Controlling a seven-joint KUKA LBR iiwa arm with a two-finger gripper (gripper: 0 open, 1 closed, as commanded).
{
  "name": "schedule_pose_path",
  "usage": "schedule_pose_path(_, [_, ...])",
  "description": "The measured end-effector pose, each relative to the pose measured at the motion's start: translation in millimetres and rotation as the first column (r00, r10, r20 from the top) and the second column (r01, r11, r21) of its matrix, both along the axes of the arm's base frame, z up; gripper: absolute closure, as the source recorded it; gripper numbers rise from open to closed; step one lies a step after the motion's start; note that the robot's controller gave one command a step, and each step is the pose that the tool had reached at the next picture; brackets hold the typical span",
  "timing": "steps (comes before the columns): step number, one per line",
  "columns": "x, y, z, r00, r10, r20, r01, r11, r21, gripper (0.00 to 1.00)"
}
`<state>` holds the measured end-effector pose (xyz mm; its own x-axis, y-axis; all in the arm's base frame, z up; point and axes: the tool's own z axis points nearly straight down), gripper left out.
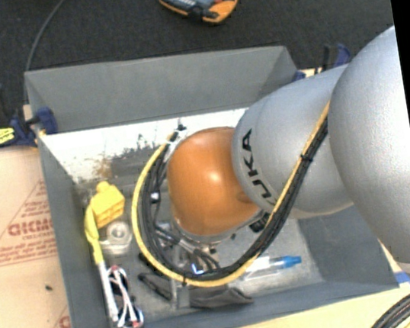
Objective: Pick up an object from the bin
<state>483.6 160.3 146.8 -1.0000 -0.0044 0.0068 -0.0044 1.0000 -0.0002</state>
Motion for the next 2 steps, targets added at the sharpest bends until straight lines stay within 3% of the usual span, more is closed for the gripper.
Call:
schedule_pose_path(1, [2.2, -0.8, 4.1, 1.0, -0.005, 0.008, 0.005, 1.0, 0.002, 0.0])
schedule_pose_path(2, [-5.3, -21.9, -75.4, 0.994, -0.107, 0.014, 0.107, 0.994, 0.004, 0.0])
